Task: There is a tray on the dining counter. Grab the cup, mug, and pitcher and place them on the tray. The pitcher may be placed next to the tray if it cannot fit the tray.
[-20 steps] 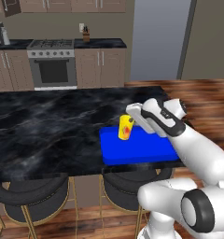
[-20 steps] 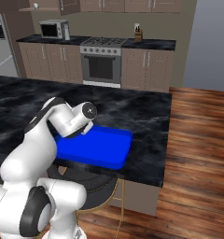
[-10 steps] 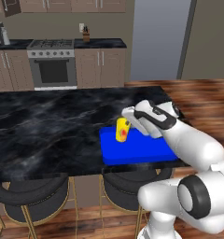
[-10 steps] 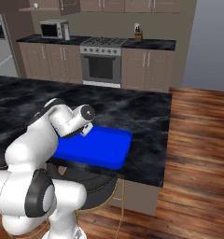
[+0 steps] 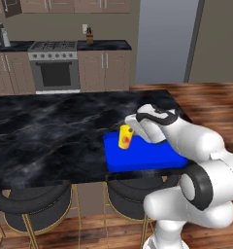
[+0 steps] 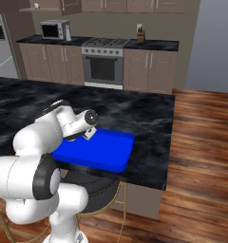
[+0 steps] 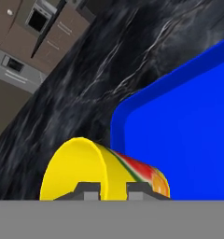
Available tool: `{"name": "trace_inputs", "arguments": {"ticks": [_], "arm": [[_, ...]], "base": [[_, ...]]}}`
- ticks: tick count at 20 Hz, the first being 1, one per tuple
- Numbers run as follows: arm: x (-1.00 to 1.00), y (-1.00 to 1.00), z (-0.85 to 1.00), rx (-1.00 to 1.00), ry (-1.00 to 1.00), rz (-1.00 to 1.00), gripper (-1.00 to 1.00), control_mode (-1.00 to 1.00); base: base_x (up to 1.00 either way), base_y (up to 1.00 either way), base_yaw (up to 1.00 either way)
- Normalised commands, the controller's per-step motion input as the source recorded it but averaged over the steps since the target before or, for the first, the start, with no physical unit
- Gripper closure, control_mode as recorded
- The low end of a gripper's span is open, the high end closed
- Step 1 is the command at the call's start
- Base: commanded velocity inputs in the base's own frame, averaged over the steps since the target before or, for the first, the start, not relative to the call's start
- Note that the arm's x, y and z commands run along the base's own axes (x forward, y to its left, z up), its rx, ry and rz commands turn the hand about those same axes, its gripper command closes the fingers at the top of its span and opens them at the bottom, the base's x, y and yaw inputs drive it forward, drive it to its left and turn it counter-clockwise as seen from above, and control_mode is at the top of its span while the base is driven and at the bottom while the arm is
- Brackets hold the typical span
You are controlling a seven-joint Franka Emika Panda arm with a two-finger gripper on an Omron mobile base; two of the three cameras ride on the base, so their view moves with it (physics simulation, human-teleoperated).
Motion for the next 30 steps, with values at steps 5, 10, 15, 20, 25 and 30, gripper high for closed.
{"name": "trace_inputs", "arguments": {"ticks": [5,10,15,20,25,30], "arm": [[0.30,0.00,0.00,0.00,0.00,0.00,1.00,-1.00],[0.20,0.00,0.00,0.00,0.00,0.00,1.00,-1.00],[0.21,0.00,-0.04,0.00,0.00,0.00,1.00,-1.00],[0.21,0.00,-0.09,0.00,0.00,0.00,1.00,-1.00],[0.11,0.00,-0.16,0.00,0.00,0.00,1.00,-1.00],[0.02,0.00,-0.16,-0.02,0.00,0.00,1.00,-1.00]], "base": [[0.00,0.00,0.00],[0.00,0.00,0.00],[0.00,0.00,0.00],[0.00,0.00,0.00],[0.00,0.00,0.00],[0.00,0.00,0.00]]}}
